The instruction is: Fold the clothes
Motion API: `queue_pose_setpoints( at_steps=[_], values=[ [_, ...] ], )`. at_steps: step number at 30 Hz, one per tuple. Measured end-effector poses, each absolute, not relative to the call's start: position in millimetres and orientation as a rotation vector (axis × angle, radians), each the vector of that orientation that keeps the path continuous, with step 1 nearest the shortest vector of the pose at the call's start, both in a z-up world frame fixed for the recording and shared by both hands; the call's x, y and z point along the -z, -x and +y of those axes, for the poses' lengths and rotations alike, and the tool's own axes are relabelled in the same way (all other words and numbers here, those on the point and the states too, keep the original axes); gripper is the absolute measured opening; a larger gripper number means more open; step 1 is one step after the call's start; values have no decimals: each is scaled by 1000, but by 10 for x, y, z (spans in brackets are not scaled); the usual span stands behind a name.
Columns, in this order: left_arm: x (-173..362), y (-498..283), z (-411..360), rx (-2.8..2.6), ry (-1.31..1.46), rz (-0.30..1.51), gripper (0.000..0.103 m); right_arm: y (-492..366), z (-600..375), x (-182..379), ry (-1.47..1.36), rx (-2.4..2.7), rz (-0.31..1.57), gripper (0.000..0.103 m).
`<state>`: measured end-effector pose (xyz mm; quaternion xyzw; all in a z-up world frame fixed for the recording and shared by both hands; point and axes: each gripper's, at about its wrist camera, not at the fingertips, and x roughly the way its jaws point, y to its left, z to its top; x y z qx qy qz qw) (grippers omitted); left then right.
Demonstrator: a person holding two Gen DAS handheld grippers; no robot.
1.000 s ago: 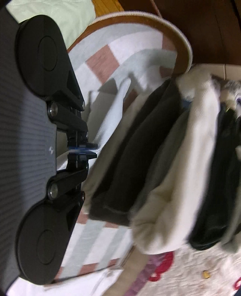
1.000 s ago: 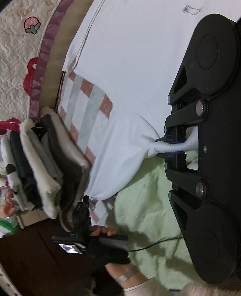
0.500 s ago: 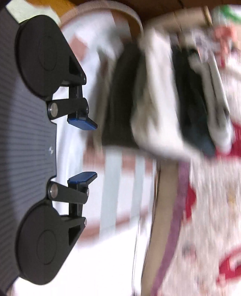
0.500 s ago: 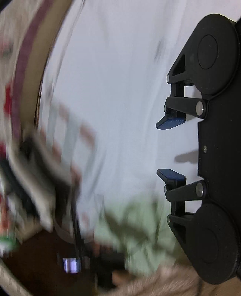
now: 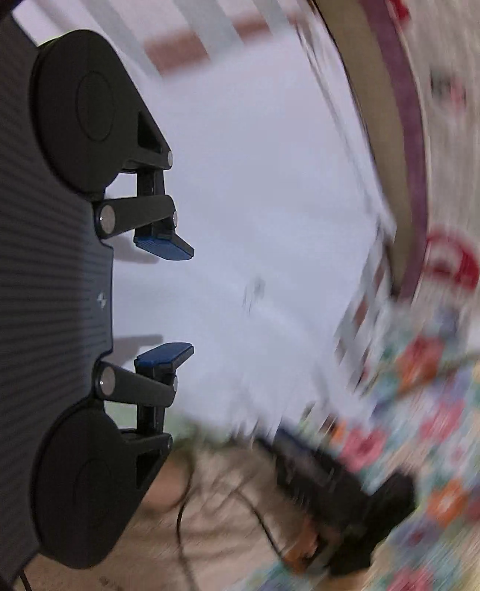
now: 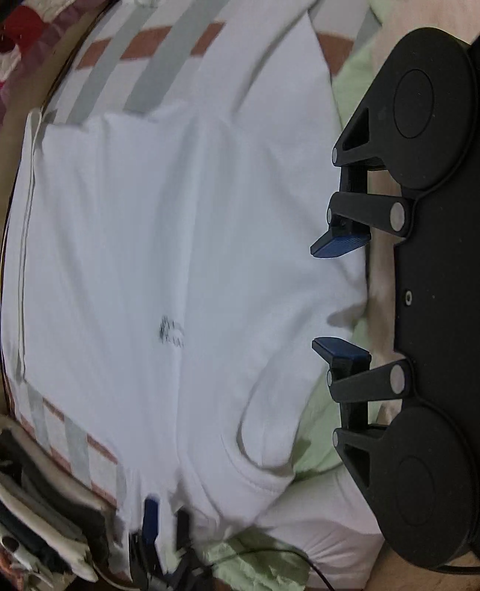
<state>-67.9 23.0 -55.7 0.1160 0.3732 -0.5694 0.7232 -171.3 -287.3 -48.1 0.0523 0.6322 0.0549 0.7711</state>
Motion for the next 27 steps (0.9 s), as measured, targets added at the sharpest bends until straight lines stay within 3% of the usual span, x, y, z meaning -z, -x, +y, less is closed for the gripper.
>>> queue_pose_setpoints(
  at_steps=[2,6,9,10,12,13,15,18,20,22,25,27],
  values=[
    [573,779,-18,1341,-286,841,48,1660,-2895,519,-120,-107,1379,58],
    [637,1054,-302,1423,-410,834,52,1554,-2939,593,-133,-84,1397,56],
    [666,1183,-423,1415,-435,841,58,1474,-2972,649,-142,-67,1409,22],
    [682,1167,-452,1398,-420,860,58,1447,-2983,668,-145,-61,1414,22],
    [708,1131,-495,1371,-389,889,58,1394,-3005,705,-152,-49,1422,25],
    [720,1111,-509,1360,-374,899,58,1367,-3016,724,-155,-43,1426,39],
    [715,1060,-493,1352,-336,925,58,1317,-2955,721,-38,-26,1426,56],
    [707,988,-450,1348,-289,963,58,1238,-2890,710,-11,-52,1459,56],
    [721,965,-426,1343,-282,982,56,1243,-3051,671,-130,-103,1498,51],
    [737,969,-436,1335,-287,988,56,1249,-3118,646,-169,-162,1539,27],
    [769,970,-466,1316,-278,1000,56,1286,-3074,480,-69,-160,1492,28],
    [797,917,-500,1307,-227,1021,56,1309,-3025,351,-121,-190,1442,15]
  ],
)
